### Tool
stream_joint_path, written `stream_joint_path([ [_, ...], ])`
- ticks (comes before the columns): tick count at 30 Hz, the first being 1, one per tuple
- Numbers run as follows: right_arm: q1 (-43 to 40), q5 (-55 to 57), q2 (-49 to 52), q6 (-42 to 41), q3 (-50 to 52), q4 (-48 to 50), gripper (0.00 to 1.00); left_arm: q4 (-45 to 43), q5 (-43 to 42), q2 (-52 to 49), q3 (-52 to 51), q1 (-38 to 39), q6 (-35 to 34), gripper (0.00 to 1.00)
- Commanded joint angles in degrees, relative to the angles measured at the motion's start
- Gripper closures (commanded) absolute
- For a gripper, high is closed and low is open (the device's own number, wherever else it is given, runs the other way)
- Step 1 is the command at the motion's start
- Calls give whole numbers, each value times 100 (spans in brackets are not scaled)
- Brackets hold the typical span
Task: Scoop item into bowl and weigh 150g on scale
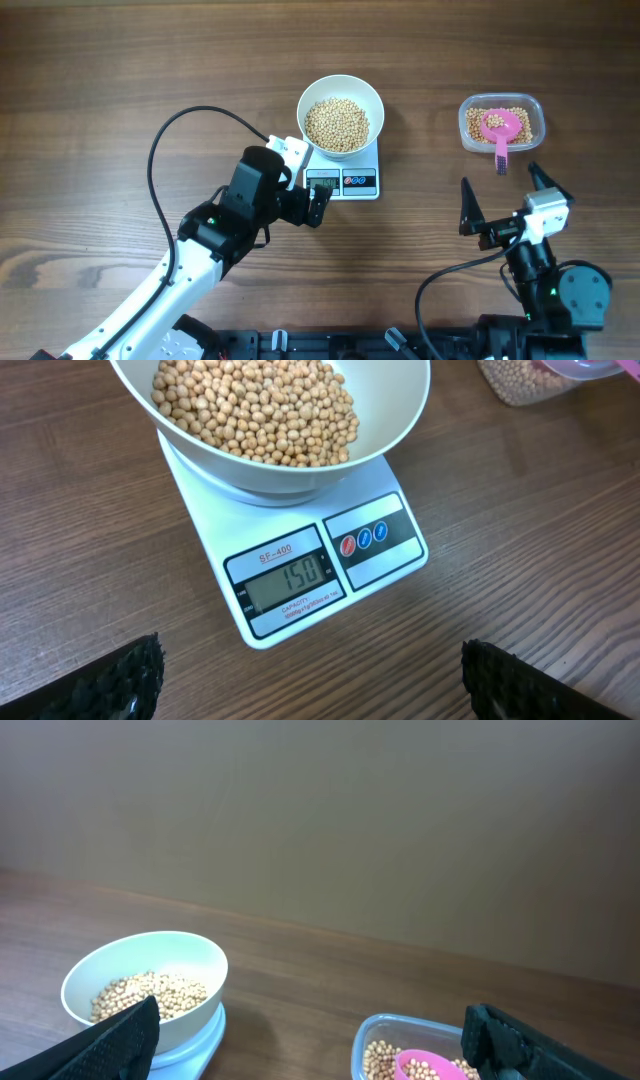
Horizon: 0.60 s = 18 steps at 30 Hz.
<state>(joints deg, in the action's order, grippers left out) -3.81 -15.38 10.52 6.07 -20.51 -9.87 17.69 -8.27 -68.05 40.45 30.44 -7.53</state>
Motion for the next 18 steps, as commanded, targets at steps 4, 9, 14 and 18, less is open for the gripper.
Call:
stream_joint_path([
  [4,26,-46,-505,-9,424,227,0,-11,-68,-22,-28,20,131,0],
  [9,28,-46,-739,-9,752,568,0,-11,-68,-22,-28,20,131,0],
  [14,28,-50,-938,-11,1104,1069,0,-11,-68,-22,-28,20,131,0],
  [18,31,-48,-1034,-11,1318,1303,0,-11,-68,-22,-26,20,131,0],
])
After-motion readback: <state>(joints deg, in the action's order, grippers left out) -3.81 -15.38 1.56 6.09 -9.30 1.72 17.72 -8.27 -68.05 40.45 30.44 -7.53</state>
